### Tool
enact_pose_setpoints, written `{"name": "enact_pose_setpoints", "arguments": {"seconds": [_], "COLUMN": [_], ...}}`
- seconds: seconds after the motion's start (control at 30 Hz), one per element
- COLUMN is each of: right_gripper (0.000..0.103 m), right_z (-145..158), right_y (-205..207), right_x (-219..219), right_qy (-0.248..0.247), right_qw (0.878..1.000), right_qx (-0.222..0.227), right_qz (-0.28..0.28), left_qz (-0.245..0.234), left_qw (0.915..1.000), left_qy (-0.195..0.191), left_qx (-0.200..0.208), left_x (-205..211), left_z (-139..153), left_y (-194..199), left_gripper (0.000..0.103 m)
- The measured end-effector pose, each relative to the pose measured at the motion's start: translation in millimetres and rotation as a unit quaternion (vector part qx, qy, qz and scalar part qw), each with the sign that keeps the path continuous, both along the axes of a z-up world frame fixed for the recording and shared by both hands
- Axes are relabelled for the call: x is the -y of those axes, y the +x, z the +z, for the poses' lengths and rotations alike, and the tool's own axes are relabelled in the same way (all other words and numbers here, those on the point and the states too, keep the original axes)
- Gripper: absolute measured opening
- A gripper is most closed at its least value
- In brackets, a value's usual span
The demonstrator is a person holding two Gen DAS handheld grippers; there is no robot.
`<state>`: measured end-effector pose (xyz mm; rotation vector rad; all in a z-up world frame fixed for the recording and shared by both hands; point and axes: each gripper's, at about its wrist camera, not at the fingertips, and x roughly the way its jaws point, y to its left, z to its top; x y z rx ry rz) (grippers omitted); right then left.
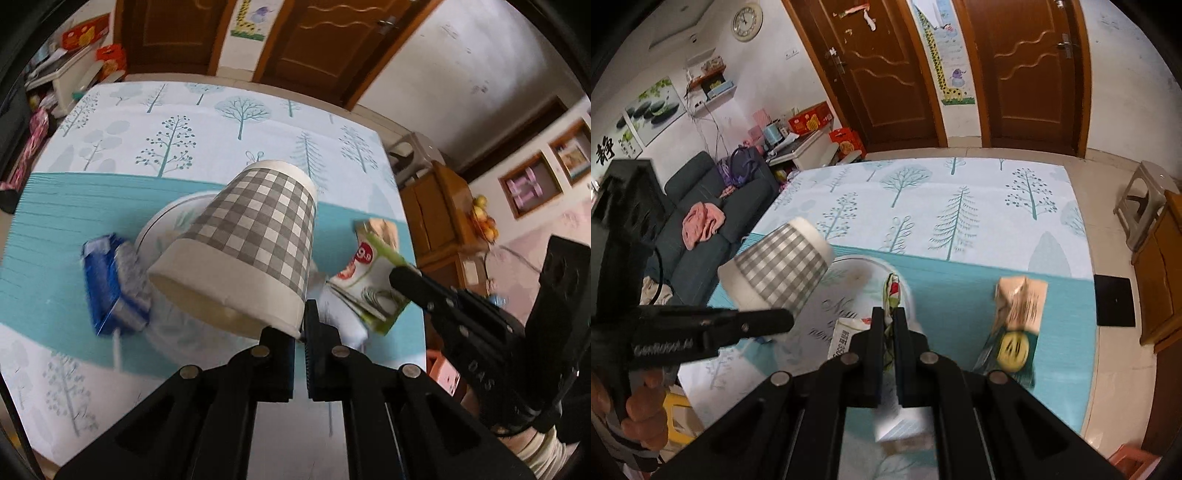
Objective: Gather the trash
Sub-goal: 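Carry the paper cup and green packet over the black bin with both grippers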
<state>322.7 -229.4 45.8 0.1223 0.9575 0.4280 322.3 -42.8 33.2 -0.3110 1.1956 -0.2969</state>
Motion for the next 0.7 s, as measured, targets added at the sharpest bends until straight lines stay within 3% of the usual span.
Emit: {"name": "enact_pose_setpoints", "arguments": {"seconds": [0.37,0.7], "right_gripper": [0.004,0.004], "right_z": [30,18], "right_y": [-146,-276], "right_x": [-38,-77], "right_qy": [0.021,0.031], "right_qw": [0.995,0.984], "right_qx": [0.021,0.012], "right_qz": [-0.097,-0.177], "left_qz": [-0.09,-0.177], "left_qw": [0.9957,0.9842], "left_qy": [-0.006,0.006], "left_qx": [0.018,-0.006], "left_x": [-47,-79], "left_z": [32,16], "left_y": [-126,-236], "left_gripper": [0.002,0.002]}}
